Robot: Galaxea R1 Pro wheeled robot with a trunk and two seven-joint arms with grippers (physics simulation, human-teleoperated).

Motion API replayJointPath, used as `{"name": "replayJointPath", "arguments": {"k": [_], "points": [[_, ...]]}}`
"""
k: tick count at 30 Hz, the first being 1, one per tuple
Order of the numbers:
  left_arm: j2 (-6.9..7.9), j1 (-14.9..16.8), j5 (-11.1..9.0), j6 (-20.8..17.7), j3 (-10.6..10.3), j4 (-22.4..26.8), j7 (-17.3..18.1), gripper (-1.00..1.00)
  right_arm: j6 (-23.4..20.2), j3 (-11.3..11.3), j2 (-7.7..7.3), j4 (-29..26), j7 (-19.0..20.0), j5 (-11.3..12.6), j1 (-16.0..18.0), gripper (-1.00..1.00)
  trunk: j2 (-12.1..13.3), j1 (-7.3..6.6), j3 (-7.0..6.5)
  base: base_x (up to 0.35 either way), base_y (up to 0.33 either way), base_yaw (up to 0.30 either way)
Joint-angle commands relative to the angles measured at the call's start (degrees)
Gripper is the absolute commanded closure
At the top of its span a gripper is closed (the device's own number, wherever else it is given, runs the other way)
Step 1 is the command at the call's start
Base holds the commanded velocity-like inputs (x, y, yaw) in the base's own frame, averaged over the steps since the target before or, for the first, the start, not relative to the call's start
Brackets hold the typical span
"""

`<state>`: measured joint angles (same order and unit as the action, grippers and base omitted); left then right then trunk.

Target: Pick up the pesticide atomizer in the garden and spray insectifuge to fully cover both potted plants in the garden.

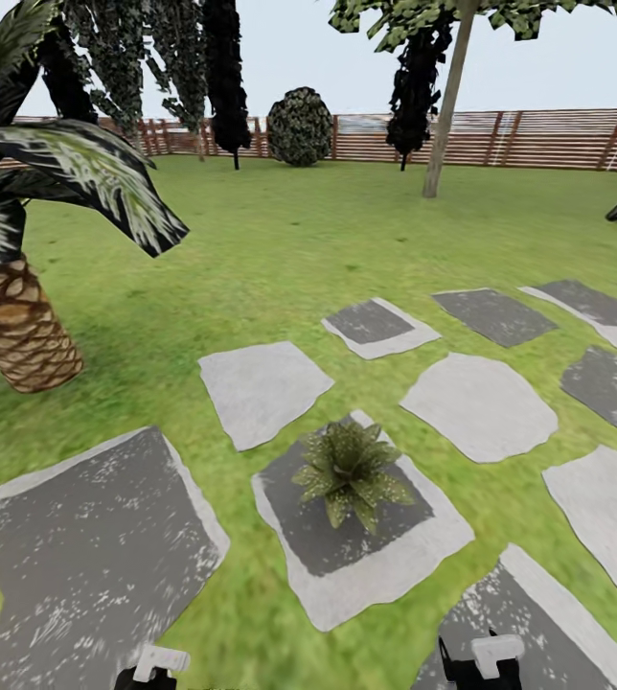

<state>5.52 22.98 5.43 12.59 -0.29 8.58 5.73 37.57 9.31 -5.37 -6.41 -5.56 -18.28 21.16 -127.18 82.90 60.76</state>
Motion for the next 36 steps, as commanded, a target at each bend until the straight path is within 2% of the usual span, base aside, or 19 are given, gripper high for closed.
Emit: {"name": "replayJointPath", "arguments": {"k": [1,29,36], "points": [[0.01,0.05,0.56,0.25,0.0,-0.05,-0.02,1.0,0.13,0.27,0.01,0.07,-0.33,-0.62,0.02,-1.0,-0.02,-0.01,0.01,0.0,-0.273,0.278],[0.01,-0.04,0.55,0.25,0.01,-0.05,-0.02,1.0,0.13,0.27,0.01,0.08,-0.33,-0.62,0.02,-1.0,-0.02,-0.01,-0.96,0.0,-0.273,0.278],[0.01,-0.04,0.55,0.25,0.01,-0.05,-0.02,1.0,0.13,0.27,0.01,0.08,-0.33,-0.62,0.02,-1.0,-0.02,-0.01,-1.2,-0.162,-0.191,0.278]]}}
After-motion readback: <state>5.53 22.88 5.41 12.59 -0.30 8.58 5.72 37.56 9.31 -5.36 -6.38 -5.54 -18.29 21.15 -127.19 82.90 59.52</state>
